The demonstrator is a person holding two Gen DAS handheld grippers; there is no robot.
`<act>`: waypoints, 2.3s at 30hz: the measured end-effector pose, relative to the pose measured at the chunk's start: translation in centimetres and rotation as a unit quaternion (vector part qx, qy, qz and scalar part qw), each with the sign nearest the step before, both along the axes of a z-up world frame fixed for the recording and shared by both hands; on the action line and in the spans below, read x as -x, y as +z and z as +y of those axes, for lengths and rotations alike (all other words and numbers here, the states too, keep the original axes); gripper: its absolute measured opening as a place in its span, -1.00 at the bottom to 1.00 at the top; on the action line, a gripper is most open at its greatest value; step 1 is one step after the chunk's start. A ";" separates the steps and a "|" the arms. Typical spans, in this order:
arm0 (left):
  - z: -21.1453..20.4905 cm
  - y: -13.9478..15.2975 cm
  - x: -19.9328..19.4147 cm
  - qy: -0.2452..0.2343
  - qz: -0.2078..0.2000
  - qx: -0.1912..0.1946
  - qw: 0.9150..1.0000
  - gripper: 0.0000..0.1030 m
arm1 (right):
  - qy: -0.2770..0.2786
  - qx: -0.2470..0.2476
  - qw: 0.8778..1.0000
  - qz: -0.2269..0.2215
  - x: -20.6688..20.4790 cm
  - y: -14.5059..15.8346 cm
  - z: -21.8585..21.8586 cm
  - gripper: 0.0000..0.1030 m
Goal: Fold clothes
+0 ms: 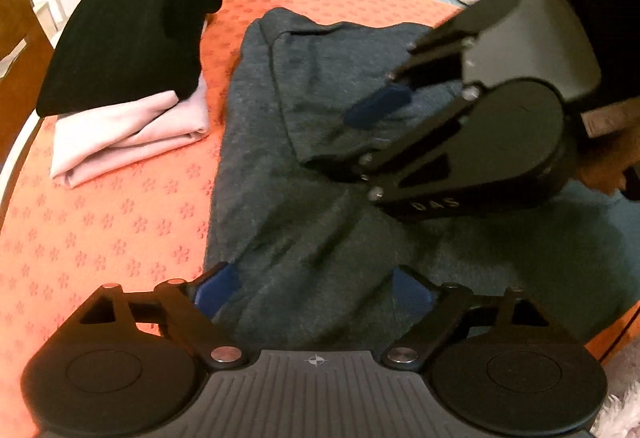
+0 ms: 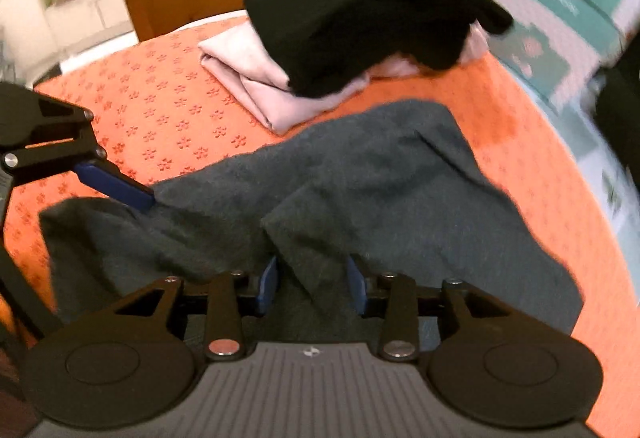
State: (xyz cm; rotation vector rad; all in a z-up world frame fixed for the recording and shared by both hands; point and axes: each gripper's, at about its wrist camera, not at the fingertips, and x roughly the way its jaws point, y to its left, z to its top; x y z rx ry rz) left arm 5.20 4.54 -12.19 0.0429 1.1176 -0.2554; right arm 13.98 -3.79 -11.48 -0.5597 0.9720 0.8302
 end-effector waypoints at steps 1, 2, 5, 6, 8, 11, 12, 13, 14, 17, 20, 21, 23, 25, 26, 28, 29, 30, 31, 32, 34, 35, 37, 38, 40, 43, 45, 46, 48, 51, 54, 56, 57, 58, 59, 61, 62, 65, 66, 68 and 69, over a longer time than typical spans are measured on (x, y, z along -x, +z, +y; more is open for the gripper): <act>-0.1 -0.1 0.0 -0.001 -0.001 -0.002 1.000 0.77 | -0.003 -0.003 1.000 -0.004 -0.1 0.2 -0.1 -0.41; -0.2 -0.1 0.0 -0.002 -0.001 -0.004 1.000 0.78 | -0.010 -0.007 1.000 -0.008 -0.3 0.5 -0.4 -0.76; -0.3 -0.1 -0.1 -0.002 0.000 -0.008 1.000 0.80 | -0.032 -0.022 0.999 -0.018 -0.8 1.4 -1.2 -0.85; -0.4 -0.1 -0.1 -0.002 0.000 -0.009 1.000 0.80 | -0.039 -0.027 0.999 -0.022 -1.0 1.7 -1.4 -0.85; -0.4 -0.2 -0.1 -0.003 -0.001 -0.012 1.000 0.80 | -0.059 -0.039 0.997 -0.029 -1.4 2.4 -2.3 -0.86; -0.8 -0.2 0.0 -0.006 -0.002 -0.022 1.000 0.80 | -0.109 -0.062 0.991 -0.044 -2.3 4.2 -5.1 -0.86; -0.8 -0.2 0.0 -0.006 -0.001 -0.024 1.000 0.80 | -0.131 -0.069 0.988 -0.050 -2.7 4.9 -6.4 -0.86; -0.9 -0.2 0.0 -0.005 -0.001 -0.026 1.000 0.80 | -0.152 -0.074 0.984 -0.055 -3.0 5.4 -7.7 -0.87; -0.9 -0.2 -0.1 -0.004 0.001 -0.027 1.000 0.80 | -0.172 -0.077 0.980 -0.060 -3.2 5.8 -8.9 -0.87; -1.1 -0.2 -0.3 -0.002 0.002 -0.033 0.999 0.80 | -0.245 -0.092 0.963 -0.063 -4.0 7.0 -13.5 -0.88; -1.3 -0.3 -0.4 0.000 0.004 -0.038 0.999 0.81 | -0.317 -0.099 0.940 -0.072 -3.8 8.0 -18.3 -0.88; -1.3 -0.3 -0.5 0.001 0.004 -0.039 0.999 0.81 | -0.337 -0.094 0.933 -0.080 -3.4 8.3 -19.8 -0.88; -1.4 -0.3 -0.6 0.003 0.004 -0.040 0.999 0.82 | -0.372 -0.081 0.920 -0.096 -2.5 8.9 -22.6 -0.88; -1.4 -0.4 -0.7 0.006 0.005 -0.039 0.999 0.82 | -0.408 -0.067 0.904 -0.107 -1.6 9.5 -25.6 -0.88; -1.4 -0.3 -0.8 0.007 0.007 -0.037 0.999 0.82 | -0.427 -0.061 0.895 -0.111 -1.1 9.6 -27.1 -0.88; -1.4 -0.2 -0.9 0.010 0.011 -0.032 0.999 0.82 | -0.465 -0.050 0.876 -0.116 -0.1 9.8 -30.2 -0.89; -1.4 -0.1 -1.0 0.011 0.013 -0.030 0.999 0.82 | -0.481 -0.043 0.867 -0.118 0.4 9.7 -31.6 -0.89; -1.4 -0.1 -1.0 0.012 0.015 -0.028 0.999 0.81 | -0.496 -0.034 0.859 -0.119 0.8 9.5 -32.9 -0.89; -1.5 0.0 -1.1 0.013 0.017 -0.025 0.999 0.79 | -0.510 -0.026 0.852 -0.118 1.3 9.2 -34.1 -0.89; -1.5 0.1 -1.2 0.015 0.019 -0.023 0.999 0.75 | -0.519 -0.021 0.847 -0.111 1.7 8.8 -35.1 -0.89; -1.5 0.2 -1.3 0.017 0.023 -0.018 0.999 0.73 | -0.536 -0.010 0.840 -0.087 2.0 7.1 -36.7 -0.87; -1.5 0.3 -1.4 0.019 0.025 -0.016 0.999 0.71 | -0.544 -0.005 0.836 -0.074 2.2 6.2 -37.5 -0.83; -1.6 0.5 -1.5 0.019 0.027 -0.012 0.999 0.69 | -0.551 0.030 0.831 -0.065 2.3 4.8 -38.4 -0.83; -1.6 0.7 -1.5 0.019 0.025 -0.010 0.999 0.69 | -0.551 0.043 0.831 -0.065 2.4 4.4 -38.5 -0.77; -1.8 1.2 -1.4 0.019 0.019 -0.004 1.000 0.69 | -0.546 0.033 0.835 -0.066 2.8 4.5 -38.1 -0.74; -2.0 1.9 -1.7 0.024 0.009 0.005 1.000 0.69 | -0.516 -0.004 0.855 -0.052 2.5 4.9 -36.4 -0.69; -2.1 2.3 -2.1 0.027 0.004 0.008 1.000 0.68 | -0.486 -0.029 0.873 -0.041 2.2 4.8 -34.5 -0.62; -2.2 2.5 -2.2 0.030 0.002 0.009 1.000 0.68 | -0.470 -0.042 0.881 -0.035 2.1 4.8 -33.5 -0.60; -2.2 2.9 -2.2 0.035 -0.001 0.012 0.999 0.68 | -0.437 -0.067 0.897 -0.023 1.8 4.7 -31.5 -0.56; -2.1 3.1 -2.2 0.042 -0.001 0.015 0.999 0.69 | -0.386 -0.099 0.917 -0.005 1.2 4.5 -28.3 -0.54; -2.1 3.2 -2.0 0.046 -0.002 0.014 0.999 0.69 | -0.332 -0.111 0.937 0.009 0.5 4.3 -24.7 -0.52; -2.0 3.2 -1.8 0.050 0.000 0.013 0.999 0.69 | -0.293 -0.116 0.949 0.016 0.5 3.9 -22.0 -0.45; -1.9 3.2 -1.7 0.053 0.001 0.013 0.998 0.69 | -0.275 -0.117 0.954 0.020 0.4 3.7 -20.9 -0.40; -1.8 3.3 -1.5 0.056 0.002 0.013 0.998 0.69 | -0.257 -0.115 0.959 0.022 0.4 3.5 -19.5 -0.39; -1.8 3.3 -1.4 0.059 0.002 0.013 0.998 0.69 | -0.239 -0.112 0.964 0.024 0.4 3.3 -18.1 -0.38; -1.6 3.3 -1.0 0.066 0.004 0.014 0.998 0.69 | -0.204 -0.101 0.973 0.027 0.5 2.6 -15.7 -0.38; -1.5 3.4 -0.8 0.069 0.004 0.014 0.998 0.69 | -0.189 -0.093 0.977 0.027 0.5 2.2 -14.7 -0.38; -1.3 3.5 -0.3 0.076 0.005 0.015 0.997 0.69 | -0.161 -0.074 0.984 0.035 0.7 1.1 -12.8 -0.38; -1.2 3.6 -0.1 0.078 0.006 0.014 0.997 0.69 | -0.154 -0.066 0.985 0.037 0.8 0.6 -12.3 -0.38; -1.1 3.6 0.2 0.084 0.007 0.014 0.996 0.69 | -0.142 -0.052 0.988 0.032 1.2 -0.1 -11.7 -0.45; -1.0 3.7 0.3 0.087 0.008 0.014 0.996 0.69 | -0.141 -0.047 0.989 0.021 1.4 -0.1 -11.6 -0.65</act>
